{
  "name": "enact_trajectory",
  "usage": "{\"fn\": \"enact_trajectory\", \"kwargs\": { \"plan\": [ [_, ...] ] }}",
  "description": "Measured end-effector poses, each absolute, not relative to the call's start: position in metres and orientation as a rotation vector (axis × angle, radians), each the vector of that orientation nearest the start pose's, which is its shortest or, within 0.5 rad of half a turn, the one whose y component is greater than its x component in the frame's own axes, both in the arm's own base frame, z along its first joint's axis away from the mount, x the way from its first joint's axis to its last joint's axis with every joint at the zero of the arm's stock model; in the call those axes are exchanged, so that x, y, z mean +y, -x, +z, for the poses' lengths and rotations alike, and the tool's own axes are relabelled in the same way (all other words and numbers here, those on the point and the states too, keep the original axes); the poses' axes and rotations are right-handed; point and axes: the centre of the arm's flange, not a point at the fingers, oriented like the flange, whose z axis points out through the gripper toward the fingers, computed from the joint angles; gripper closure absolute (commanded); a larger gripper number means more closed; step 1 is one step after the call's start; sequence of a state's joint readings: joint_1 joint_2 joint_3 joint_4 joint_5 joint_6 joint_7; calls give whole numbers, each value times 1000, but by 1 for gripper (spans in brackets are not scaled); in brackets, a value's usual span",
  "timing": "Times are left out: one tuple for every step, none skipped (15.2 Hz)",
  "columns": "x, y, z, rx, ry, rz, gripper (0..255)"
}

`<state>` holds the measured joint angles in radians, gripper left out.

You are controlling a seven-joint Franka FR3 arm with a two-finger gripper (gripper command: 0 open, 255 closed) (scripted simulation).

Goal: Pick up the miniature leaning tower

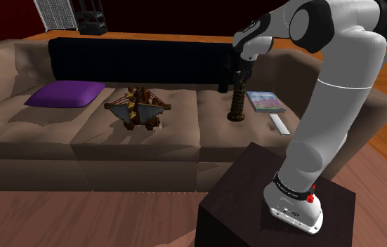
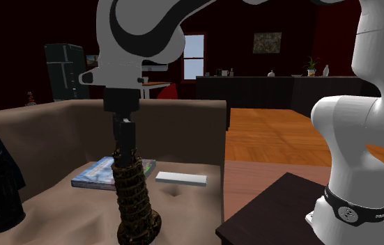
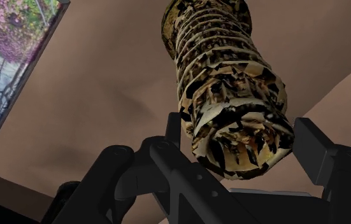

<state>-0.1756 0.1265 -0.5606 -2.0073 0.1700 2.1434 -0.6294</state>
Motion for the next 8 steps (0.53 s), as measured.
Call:
{"fn": "enact_trajectory", "kwargs": {
  "plan": [
    [-378,-438,413,297,3085,-113,255],
    [-378,-439,418,297,3085,-113,255],
    [-378,-437,423,297,3085,-113,255],
    [-378,-438,428,298,3085,-113,255],
    [-378,-437,433,297,3085,-113,255],
    [-377,-437,439,298,3085,-113,255],
    [-377,-437,444,298,3085,-114,255],
    [-378,-438,449,297,3085,-114,255]
  ]
}}
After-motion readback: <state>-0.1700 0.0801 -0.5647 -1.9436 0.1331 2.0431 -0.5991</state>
